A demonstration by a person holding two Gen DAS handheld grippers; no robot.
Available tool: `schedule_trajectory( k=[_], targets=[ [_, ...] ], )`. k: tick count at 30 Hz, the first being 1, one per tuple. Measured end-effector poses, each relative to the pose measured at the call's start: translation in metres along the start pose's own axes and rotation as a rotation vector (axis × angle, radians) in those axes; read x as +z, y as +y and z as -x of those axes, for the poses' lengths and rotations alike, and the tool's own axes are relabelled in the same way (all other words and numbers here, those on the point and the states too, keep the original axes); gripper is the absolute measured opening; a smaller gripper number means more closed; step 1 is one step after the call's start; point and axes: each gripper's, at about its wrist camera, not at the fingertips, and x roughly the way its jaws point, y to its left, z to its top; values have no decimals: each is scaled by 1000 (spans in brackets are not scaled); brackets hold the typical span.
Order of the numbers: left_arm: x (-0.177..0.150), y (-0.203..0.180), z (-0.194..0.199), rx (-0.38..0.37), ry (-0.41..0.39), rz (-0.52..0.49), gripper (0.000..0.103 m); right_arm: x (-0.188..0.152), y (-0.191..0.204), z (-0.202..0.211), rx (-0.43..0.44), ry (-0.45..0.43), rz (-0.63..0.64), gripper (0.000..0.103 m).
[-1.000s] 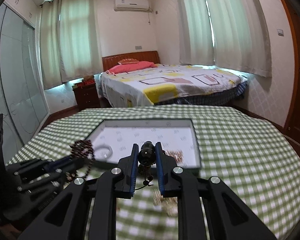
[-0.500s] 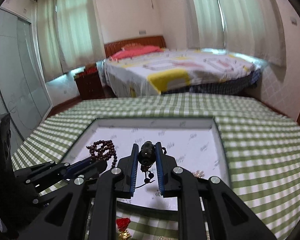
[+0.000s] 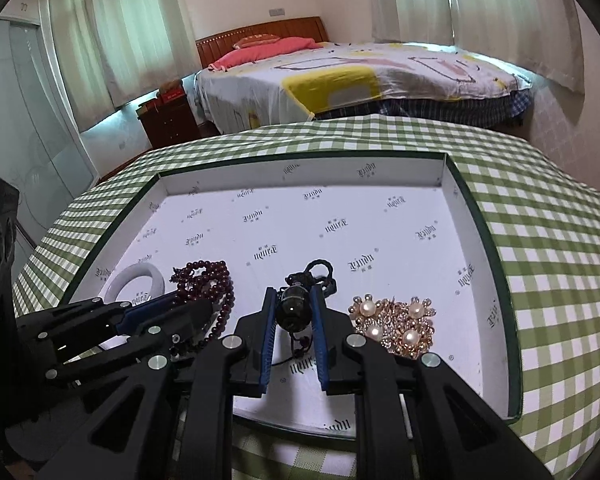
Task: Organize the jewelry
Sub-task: 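Lower both items onto the white liner and open both tools, then withdraw both tools from the box back over the table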
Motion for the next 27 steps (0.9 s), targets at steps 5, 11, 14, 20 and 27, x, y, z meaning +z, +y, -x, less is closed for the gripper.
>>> schedule_trajectory(
  k=[5,11,14,20,27],
  targets=[
    [0,1,0,13,-4,11,41,0,-4,3,-2,-6,-12,25],
    [-1,7,9,21,-20,21,53,1,-9,12,-10,-27,-25,38],
    [-1,3,23,42,-60,-11,60,3,-7,22,-16,-52,-22,38],
    [3,3,54,38,-124,-3,63,5,-1,49,-27,-105,-12,38],
    [-6,1,96,51,-206,-4,64,-1,6,88,-43,-169,-5,40]
  ],
)
